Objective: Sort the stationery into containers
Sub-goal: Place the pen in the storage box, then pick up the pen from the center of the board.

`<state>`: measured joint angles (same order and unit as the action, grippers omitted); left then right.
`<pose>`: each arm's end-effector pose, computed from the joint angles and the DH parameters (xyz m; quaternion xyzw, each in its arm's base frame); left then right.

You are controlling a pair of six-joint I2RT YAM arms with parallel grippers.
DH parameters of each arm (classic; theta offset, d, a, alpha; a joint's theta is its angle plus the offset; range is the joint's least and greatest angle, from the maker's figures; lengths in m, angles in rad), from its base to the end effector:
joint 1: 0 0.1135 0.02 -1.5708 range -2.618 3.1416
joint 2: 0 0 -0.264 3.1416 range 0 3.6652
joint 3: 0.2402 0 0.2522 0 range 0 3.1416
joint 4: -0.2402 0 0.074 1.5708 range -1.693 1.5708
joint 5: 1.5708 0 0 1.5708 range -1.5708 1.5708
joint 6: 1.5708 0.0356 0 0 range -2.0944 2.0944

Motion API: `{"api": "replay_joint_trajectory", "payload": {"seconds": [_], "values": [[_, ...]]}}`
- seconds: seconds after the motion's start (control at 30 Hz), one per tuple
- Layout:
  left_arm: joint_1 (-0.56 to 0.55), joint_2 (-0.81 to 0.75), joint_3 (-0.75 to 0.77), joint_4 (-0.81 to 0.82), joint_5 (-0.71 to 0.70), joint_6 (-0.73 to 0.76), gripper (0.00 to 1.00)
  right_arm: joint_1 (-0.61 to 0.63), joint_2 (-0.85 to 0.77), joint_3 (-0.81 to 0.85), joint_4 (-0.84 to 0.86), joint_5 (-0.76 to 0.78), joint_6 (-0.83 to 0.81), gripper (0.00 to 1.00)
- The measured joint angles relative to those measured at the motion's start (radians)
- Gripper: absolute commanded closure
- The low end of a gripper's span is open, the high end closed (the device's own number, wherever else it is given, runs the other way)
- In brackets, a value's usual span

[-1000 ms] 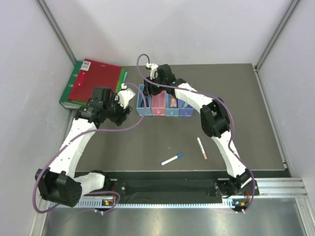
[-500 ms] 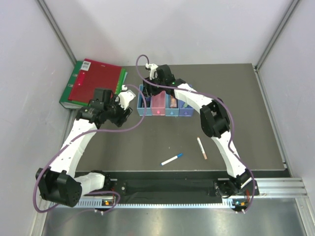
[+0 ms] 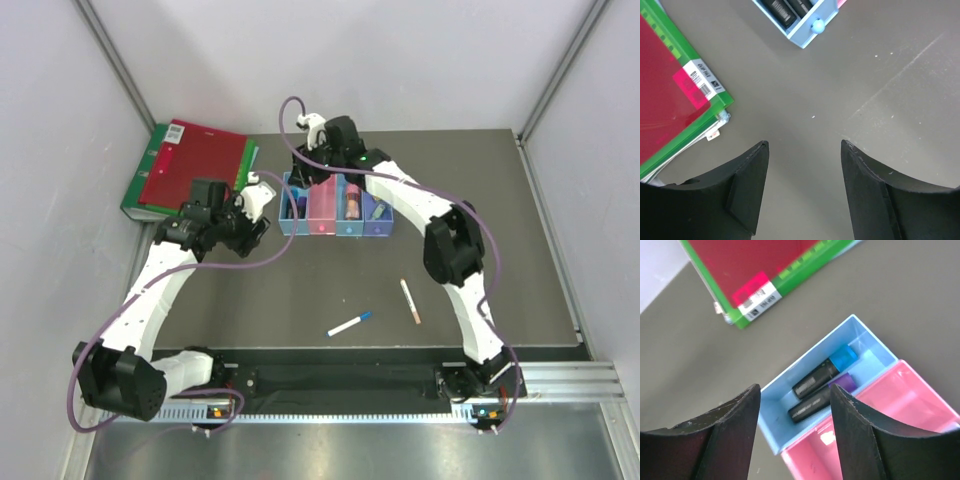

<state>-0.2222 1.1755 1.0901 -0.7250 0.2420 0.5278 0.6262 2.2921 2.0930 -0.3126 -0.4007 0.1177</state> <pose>0.2345 -0.0617 0.3174 0.3793 0.8413 -0.0547 0.3812 0.4289 0.3274 0.2698 -0.3100 0.7933 0.3399 0.3988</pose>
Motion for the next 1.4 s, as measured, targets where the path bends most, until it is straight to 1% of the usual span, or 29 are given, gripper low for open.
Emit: {"api": "replay_joint_trajectory", "payload": {"seconds": [0.1,0.2,0.3,0.33,0.43,0.53,0.57,0.67,0.83,1.03,1.2,1.4], "values": [[0.000,0.000,0.001,0.000,0.030,0.008,0.35,-0.002,-0.112,-0.037,-0.048,0.015,-0.045,0.41],[-0.003,0.021,0.018,-0.014,0.084,0.031,0.35,-0.012,-0.236,-0.077,-0.125,0.058,-0.127,0.39],[-0.023,0.075,0.041,-0.027,0.119,0.056,0.35,-0.036,-0.369,-0.190,-0.192,0.107,-0.210,0.38],[-0.038,0.096,0.042,-0.028,0.123,0.064,0.35,-0.050,-0.420,-0.257,-0.203,0.127,-0.236,0.38],[-0.122,0.156,0.040,-0.037,0.119,0.086,0.34,-0.120,-0.551,-0.455,-0.272,0.183,-0.298,0.37],[-0.232,0.196,0.032,-0.036,0.117,0.101,0.34,-0.191,-0.618,-0.594,-0.315,0.235,-0.332,0.37],[-0.275,0.211,0.031,-0.037,0.117,0.101,0.34,-0.214,-0.638,-0.632,-0.328,0.252,-0.342,0.37],[-0.353,0.255,0.031,-0.037,0.120,0.100,0.34,-0.260,-0.691,-0.708,-0.360,0.295,-0.367,0.37],[-0.456,0.353,0.034,-0.037,0.094,0.082,0.34,-0.269,-0.785,-0.748,-0.376,0.325,-0.396,0.37],[-0.540,0.412,0.014,0.014,0.040,0.014,0.34,-0.277,-0.836,-0.751,-0.365,0.340,-0.406,0.37],[-0.589,0.461,0.012,0.029,0.007,-0.089,0.34,-0.283,-0.836,-0.751,-0.367,0.351,-0.409,0.37],[-0.616,0.468,0.011,0.041,-0.005,-0.254,0.34,-0.285,-0.836,-0.751,-0.368,0.353,-0.411,0.36]]}}
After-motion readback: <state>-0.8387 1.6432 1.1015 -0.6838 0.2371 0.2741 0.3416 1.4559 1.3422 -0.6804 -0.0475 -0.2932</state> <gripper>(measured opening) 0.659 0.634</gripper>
